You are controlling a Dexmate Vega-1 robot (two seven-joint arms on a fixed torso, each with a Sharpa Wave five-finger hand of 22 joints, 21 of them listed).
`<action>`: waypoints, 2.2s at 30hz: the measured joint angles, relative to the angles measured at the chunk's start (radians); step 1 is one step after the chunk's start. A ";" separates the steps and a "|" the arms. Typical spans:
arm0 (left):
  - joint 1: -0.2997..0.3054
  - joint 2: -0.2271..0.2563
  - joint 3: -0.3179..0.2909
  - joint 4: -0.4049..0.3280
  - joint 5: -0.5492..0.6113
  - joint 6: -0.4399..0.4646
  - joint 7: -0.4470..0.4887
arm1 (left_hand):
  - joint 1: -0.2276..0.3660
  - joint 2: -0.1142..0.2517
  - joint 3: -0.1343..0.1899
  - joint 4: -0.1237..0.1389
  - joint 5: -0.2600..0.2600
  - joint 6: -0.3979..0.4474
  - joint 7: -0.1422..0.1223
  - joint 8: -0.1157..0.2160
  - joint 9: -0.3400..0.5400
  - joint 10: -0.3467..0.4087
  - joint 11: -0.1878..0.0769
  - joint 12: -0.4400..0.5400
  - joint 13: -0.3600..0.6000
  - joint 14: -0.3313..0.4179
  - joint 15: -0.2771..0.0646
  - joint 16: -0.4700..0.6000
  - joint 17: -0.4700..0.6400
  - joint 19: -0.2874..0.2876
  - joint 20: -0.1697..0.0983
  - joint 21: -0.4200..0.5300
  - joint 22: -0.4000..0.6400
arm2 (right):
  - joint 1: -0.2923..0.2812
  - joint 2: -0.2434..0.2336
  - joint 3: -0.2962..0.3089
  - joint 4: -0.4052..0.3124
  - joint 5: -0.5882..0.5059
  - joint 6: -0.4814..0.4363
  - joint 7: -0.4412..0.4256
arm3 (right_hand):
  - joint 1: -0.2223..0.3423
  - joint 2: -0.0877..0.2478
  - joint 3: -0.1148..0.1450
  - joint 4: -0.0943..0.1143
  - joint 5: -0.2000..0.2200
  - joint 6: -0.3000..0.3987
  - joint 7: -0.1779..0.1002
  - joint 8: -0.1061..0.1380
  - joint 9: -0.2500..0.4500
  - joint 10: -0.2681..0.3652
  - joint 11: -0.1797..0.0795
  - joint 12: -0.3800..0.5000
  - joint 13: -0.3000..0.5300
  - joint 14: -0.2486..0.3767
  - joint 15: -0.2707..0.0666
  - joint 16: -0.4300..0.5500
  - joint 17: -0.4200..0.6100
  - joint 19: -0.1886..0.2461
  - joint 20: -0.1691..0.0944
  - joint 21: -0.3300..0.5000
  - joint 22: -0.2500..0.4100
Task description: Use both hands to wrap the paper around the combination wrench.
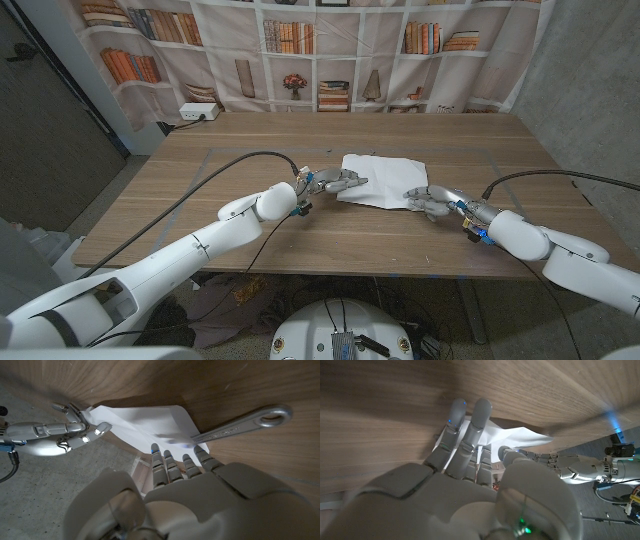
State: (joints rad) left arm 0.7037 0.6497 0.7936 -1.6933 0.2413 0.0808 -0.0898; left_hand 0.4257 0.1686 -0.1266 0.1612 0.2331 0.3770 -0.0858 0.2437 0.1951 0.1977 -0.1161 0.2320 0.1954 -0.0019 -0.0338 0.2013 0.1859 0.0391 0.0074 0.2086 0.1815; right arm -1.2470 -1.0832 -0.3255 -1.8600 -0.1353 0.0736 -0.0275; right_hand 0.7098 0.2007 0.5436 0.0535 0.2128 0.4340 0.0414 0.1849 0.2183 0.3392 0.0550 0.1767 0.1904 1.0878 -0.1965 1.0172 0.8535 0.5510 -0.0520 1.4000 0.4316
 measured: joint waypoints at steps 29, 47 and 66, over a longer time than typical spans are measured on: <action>0.002 -0.004 0.004 -0.008 -0.001 0.000 -0.001 | -0.012 -0.001 0.000 0.000 0.000 -0.005 -0.005 -0.004 0.000 0.000 0.000 -0.008 0.000 0.000 0.000 -0.006 0.000 0.000 0.000 0.000 0.000 | 0.028 -0.047 -0.055 0.010 0.036 0.017 -0.008 | -0.011 -0.002 0.000 0.000 0.000 0.018 0.000 0.008 -0.005 -0.001 -0.009 0.012 0.000 -0.020 0.013 0.000 -0.015 -0.030 0.006 0.004 -0.019; 0.009 0.001 0.001 -0.012 -0.005 -0.011 0.001 | -0.017 -0.004 0.000 0.000 0.004 -0.005 -0.005 -0.012 0.000 0.000 0.000 -0.008 0.000 0.004 0.004 -0.006 0.000 0.000 0.000 0.000 0.000 | -0.010 -0.061 -0.039 -0.012 0.054 0.024 -0.053 | -0.016 0.000 0.000 0.000 0.000 0.019 -0.035 0.008 -0.001 0.037 -0.043 0.026 0.000 -0.032 0.014 0.010 -0.025 -0.040 0.004 0.023 -0.033; -0.025 -0.025 0.005 0.065 -0.040 -0.080 -0.028 | -0.020 -0.001 0.000 0.000 0.004 -0.005 -0.005 -0.012 0.000 0.000 0.000 -0.008 0.000 0.004 0.004 -0.009 0.000 0.000 0.000 0.000 0.000 | -0.228 -0.072 0.167 -0.083 0.115 0.064 -0.225 | -0.057 -0.033 -0.075 -0.050 -0.016 0.115 -0.057 0.034 0.003 0.285 -0.063 0.081 0.007 -0.010 0.010 0.064 -0.052 0.017 0.001 0.082 -0.082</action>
State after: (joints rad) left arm 0.6791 0.6250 0.7981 -1.6284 0.2016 0.0005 -0.1177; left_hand 0.4060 0.1674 -0.1265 0.1613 0.2368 0.3716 -0.0911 0.2321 0.1954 0.1977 -0.1161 0.2242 0.1955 0.0017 -0.0301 0.1921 0.1863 0.0390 0.0074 0.2086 0.1816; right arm -1.4751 -1.1551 -0.1590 -1.9432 -0.0199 0.1379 -0.2523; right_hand 0.6532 0.1678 0.4684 0.0037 0.1973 0.5494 -0.0160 0.2187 0.2213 0.6247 -0.0080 0.2581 0.1979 1.0781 -0.1863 1.0812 0.8018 0.5684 -0.0506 1.4817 0.3495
